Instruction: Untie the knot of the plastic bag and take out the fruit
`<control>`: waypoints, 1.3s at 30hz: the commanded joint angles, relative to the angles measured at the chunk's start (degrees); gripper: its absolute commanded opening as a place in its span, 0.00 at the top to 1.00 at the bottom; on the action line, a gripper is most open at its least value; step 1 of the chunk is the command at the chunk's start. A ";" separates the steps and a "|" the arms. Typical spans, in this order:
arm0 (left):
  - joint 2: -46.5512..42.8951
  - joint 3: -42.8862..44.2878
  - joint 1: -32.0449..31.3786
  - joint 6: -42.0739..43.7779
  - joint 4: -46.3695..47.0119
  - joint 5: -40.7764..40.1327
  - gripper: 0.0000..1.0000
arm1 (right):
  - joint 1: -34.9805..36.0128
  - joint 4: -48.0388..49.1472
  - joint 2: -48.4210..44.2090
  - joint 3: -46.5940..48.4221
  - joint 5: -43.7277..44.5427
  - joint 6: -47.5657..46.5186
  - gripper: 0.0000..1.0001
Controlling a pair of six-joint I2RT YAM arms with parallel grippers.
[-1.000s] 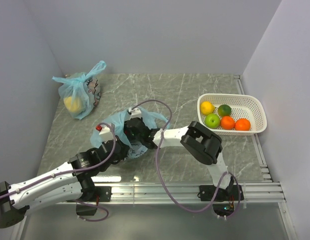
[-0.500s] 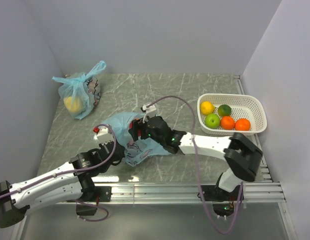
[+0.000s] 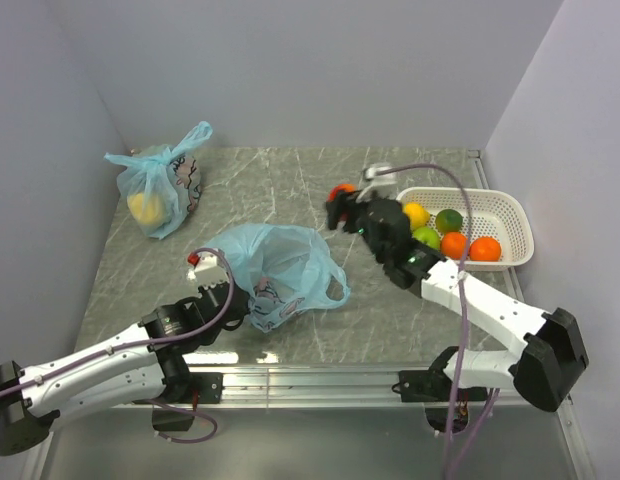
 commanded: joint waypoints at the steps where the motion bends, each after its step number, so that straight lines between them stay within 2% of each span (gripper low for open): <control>1: -2.31 -0.56 -0.23 2.83 3.54 0.89 0.99 | -10.32 -5.08 -2.05 -1.51 12.16 3.25 1.00; 6: -6.27 -2.93 -0.23 4.49 6.17 3.08 0.99 | -23.96 -7.80 -1.09 -2.74 16.93 9.13 0.99; 9: -7.77 -4.16 -0.23 5.47 7.75 4.67 1.00 | -32.84 -8.42 -0.30 -3.27 13.78 12.65 0.95; 11: -8.29 -4.60 -0.23 5.82 8.02 5.28 1.00 | -38.98 -8.69 0.40 -2.83 8.62 15.19 0.92; 13: -8.56 -4.78 -0.23 6.17 8.37 5.90 1.00 | -42.17 -9.74 0.75 -2.66 6.75 16.43 0.87; 14: -8.56 -4.86 -0.23 6.26 8.46 5.90 0.99 | -43.05 -9.74 0.76 -2.74 6.22 17.30 0.69; 16: -8.30 -4.87 -0.23 6.35 8.46 5.90 1.00 | -44.81 -9.65 1.11 -2.40 5.16 17.66 0.44; 17: -7.77 -4.69 -0.23 6.26 8.38 5.73 1.00 | -45.51 -10.35 1.37 -1.87 4.46 18.10 0.21; 20: -5.49 -3.55 -0.23 5.99 7.67 5.55 1.00 | -47.10 -13.34 2.34 0.06 3.23 19.07 0.02; 24: -2.94 -2.32 -0.23 6.52 8.37 6.08 1.00 | -47.28 -15.19 1.02 0.42 3.49 19.42 0.00; 30: -1.36 -0.83 -0.23 6.79 10.57 5.91 0.99 | -47.28 -16.68 -5.91 -0.37 1.83 18.63 0.00; 35: 1.72 2.51 0.03 9.24 16.88 5.64 1.00 | -47.10 -17.03 -17.86 -2.21 -5.10 19.06 0.00; 39: 5.85 5.94 3.70 16.34 26.72 7.92 0.99 | -46.93 -15.98 -31.02 -6.34 -12.04 20.21 0.00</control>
